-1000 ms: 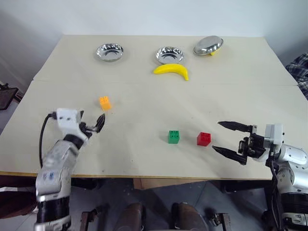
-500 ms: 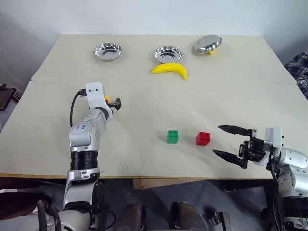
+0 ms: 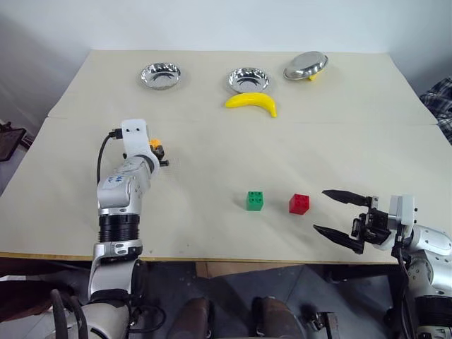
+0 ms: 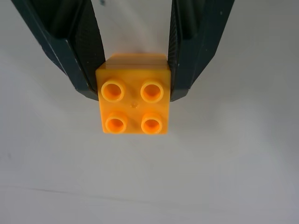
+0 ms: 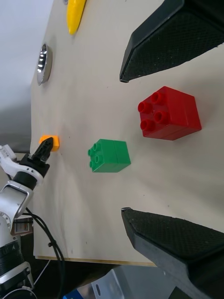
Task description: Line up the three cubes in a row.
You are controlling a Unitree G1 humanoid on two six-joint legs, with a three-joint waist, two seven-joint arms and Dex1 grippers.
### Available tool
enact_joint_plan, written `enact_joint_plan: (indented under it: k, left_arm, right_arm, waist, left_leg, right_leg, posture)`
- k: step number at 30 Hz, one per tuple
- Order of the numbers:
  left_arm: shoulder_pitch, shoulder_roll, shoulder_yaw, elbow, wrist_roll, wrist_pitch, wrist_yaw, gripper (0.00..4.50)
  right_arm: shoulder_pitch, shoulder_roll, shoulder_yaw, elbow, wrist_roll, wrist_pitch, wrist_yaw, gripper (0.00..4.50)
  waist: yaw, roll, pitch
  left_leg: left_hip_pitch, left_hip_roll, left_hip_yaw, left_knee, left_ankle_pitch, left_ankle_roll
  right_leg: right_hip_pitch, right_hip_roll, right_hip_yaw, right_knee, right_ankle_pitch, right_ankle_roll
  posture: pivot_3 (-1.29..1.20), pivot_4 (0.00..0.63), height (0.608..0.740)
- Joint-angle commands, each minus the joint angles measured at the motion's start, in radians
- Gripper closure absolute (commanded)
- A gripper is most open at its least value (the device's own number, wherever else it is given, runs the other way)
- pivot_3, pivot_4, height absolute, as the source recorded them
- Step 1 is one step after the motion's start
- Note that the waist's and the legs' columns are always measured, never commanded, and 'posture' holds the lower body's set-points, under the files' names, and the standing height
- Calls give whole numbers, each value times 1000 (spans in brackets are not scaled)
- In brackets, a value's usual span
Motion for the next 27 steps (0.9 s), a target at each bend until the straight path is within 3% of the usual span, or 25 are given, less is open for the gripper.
enact_joint_plan:
  k: [1,4,8,12,16,22,27]
  left_arm:
    - [20,71,-38,-5,-14,-151,-203,3007]
    - [70,140,-82,-40,-59,-236,-434,3007]
    - [209,324,-165,-199,-184,-453,-1008,3007]
    - [253,389,-275,-185,-177,-623,-1306,3007]
    - [217,350,-371,-69,-92,-777,-1387,3007]
    - [130,247,-435,110,13,-866,-1331,3007]
    - [99,219,-438,191,55,-913,-1308,3007]
  right_arm:
    - [-3,2,-26,9,16,-30,13,0]
    - [4,-7,-35,17,18,-39,16,0]
    - [52,-65,-105,17,37,-40,31,0]
    - [118,-120,-165,23,47,-60,86,0]
    - [164,-133,-173,17,44,-83,131,0]
    - [186,-80,-130,-52,41,-71,78,0]
    - [216,-61,-118,-110,47,-37,38,0]
  waist:
    - [0,0,0]
    - [-2,0,0]
    - [-4,1,0]
    - [3,1,0]
    - [-1,1,0]
    - [-2,1,0]
    - [-2,1,0]
  left_leg:
    - [0,0,0,0,0,0]
    - [0,0,1,0,0,0]
    - [-1,0,1,-2,0,0]
    - [0,0,-2,0,0,0]
    - [5,0,-3,0,0,0]
    - [4,1,-2,0,0,0]
    - [2,0,-2,0,0,1]
  right_leg:
    - [0,0,0,0,0,0]
    - [-1,0,-1,1,0,0]
    - [-2,0,0,0,0,0]
    - [2,-2,2,-7,0,0]
    - [10,-1,1,-11,0,0]
    - [9,-1,1,-6,0,0]
    - [7,-1,1,-5,0,0]
  posture:
    - [0,150,740]
    - [0,150,740]
    - [0,150,740]
    - [0,150,740]
    - [0,150,740]
    - [0,150,740]
    - [0,150,740]
